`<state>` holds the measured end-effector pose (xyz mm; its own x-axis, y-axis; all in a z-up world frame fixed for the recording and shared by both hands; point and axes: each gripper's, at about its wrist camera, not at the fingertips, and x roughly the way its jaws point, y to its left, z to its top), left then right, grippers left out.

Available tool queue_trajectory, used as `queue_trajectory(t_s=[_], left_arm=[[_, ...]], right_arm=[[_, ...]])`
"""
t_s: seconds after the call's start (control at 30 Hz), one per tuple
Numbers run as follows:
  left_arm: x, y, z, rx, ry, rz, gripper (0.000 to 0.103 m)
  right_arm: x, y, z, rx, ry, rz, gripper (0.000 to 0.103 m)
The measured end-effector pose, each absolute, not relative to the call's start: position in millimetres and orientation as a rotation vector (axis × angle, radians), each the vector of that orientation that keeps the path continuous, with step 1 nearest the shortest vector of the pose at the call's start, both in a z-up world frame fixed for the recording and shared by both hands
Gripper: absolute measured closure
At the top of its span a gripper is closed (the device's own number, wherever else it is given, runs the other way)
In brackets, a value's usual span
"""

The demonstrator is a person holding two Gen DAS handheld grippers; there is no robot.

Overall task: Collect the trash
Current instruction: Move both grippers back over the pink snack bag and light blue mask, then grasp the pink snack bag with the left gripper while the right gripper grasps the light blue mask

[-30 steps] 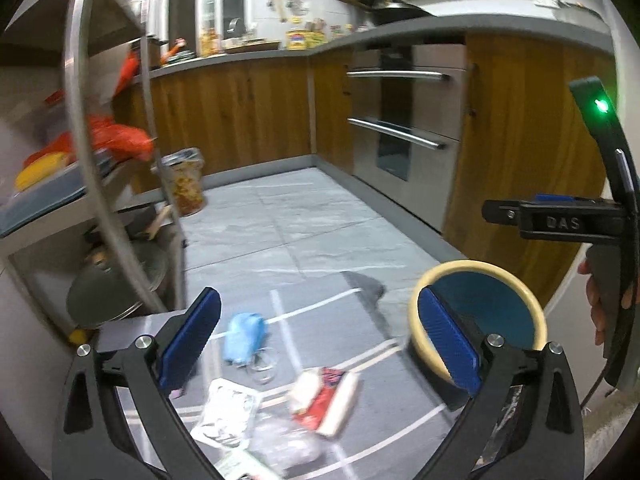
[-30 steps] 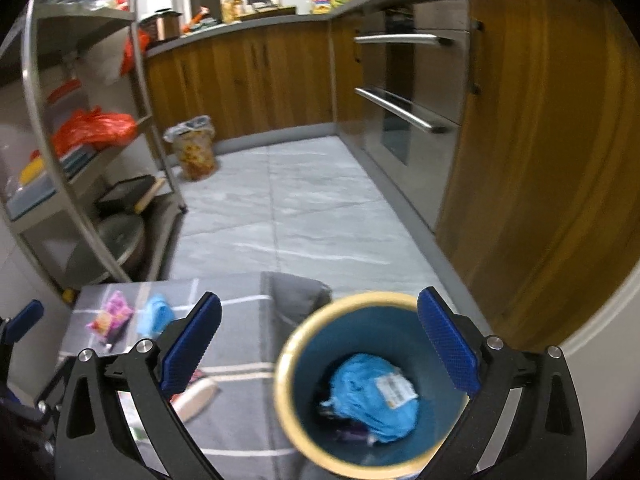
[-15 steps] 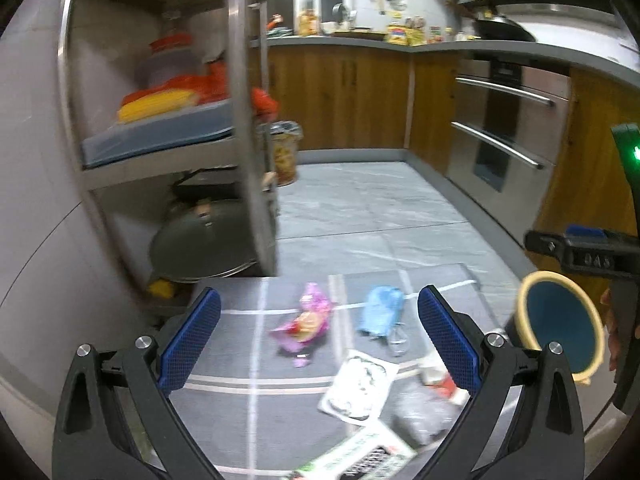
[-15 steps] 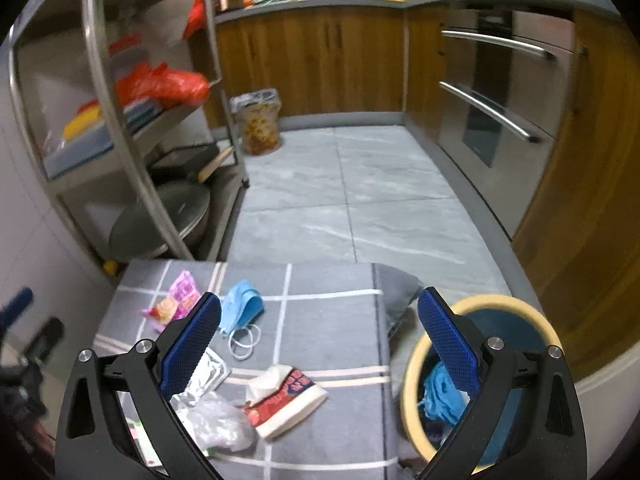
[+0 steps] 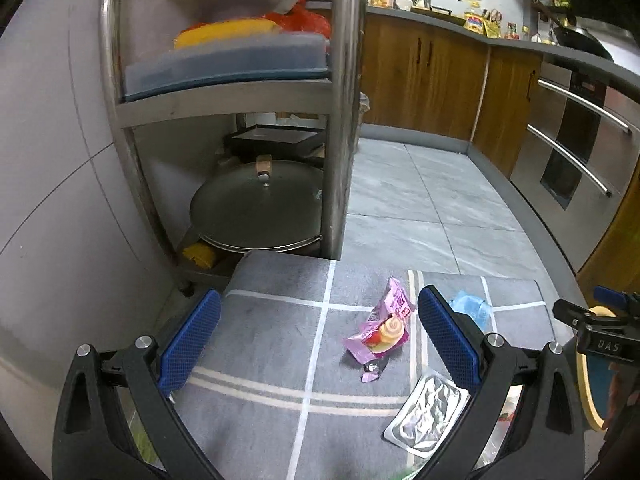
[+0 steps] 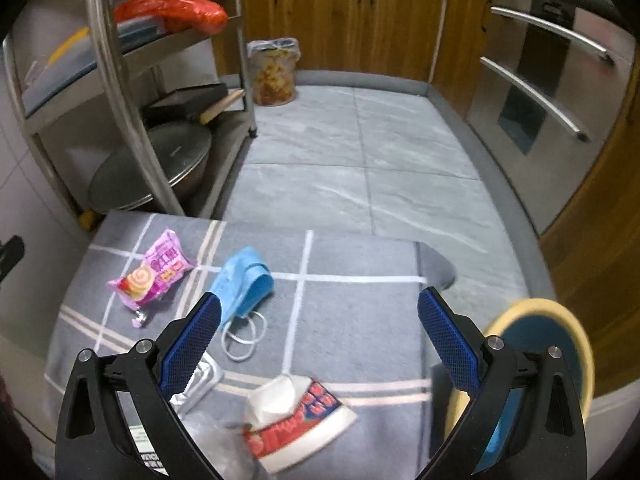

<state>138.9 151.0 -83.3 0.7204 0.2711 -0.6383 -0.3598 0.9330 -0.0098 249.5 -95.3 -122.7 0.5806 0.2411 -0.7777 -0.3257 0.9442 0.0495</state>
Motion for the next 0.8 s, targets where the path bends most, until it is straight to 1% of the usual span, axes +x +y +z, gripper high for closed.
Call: queue_trajectory(t_s=[0.13, 0.27, 0.37, 0.43, 0.5, 0.8], left_arm=[[151.6, 146.5, -90.8, -0.101, 0.703, 0.337, 0.006], [161.9, 145.9, -98.3, -0.08, 0.726, 0.319, 0.006], [168.4, 149.8, -102.3, -0.086, 0.734, 0.319, 0.006], [173.7, 151.7, -106.3, -0.089, 0.749, 0.313, 0.006], [179.4, 152.4, -111.9, -0.089, 0.772, 0.307, 0.006], [205.6, 139.0, -138.1, -0.011, 0.839, 0.258, 0.006]], right_arm=[[261.7, -89.6, -132.2, -0.043, 0.921, 0.374, 0.007], [270.5, -78.3, -141.8, -0.064, 0.94, 0.392, 0.008], [276.7, -72.5, -147.9, -0.076, 0.952, 0.404, 0.011], [282.1, -69.6, -152.1, -0.076, 0.966, 0.412, 0.017], [287.5, -66.6, -158.2, -0.07, 0.991, 0.425, 0.028], [303.9, -50.2, -180.1, -0.062, 1.073, 0.472, 0.052]])
